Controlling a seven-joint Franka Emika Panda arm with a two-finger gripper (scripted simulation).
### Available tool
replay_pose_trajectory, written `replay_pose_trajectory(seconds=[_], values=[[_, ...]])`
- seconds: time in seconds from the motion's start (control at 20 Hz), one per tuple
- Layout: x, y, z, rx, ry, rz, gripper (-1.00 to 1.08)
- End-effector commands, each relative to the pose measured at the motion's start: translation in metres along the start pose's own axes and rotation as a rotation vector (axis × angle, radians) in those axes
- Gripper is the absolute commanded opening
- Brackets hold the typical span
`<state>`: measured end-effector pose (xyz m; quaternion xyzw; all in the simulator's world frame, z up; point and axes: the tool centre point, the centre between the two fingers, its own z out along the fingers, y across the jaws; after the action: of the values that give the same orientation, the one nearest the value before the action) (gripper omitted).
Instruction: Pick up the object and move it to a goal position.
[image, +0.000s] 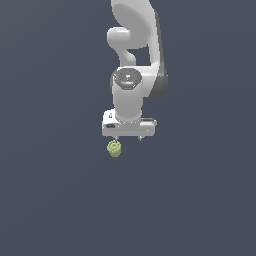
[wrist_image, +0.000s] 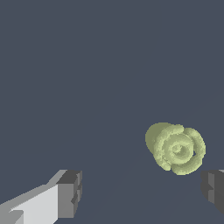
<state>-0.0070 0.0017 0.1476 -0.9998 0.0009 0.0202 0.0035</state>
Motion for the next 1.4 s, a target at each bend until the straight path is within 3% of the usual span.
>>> replay_pose_trajectory(seconds=[0.0,0.4,0.8,1.35], values=[[0.000,0.000,0.000,0.000,0.000,0.000,1.00],[-0.007,0.019,-0.006,-0.026,-0.012,-0.008,1.00],[-0.007,0.020,-0.005,-0.027,-0.012,-0.025,1.00],[-0.006,0.027,0.002,-0.027,-0.009,-0.177,1.00]])
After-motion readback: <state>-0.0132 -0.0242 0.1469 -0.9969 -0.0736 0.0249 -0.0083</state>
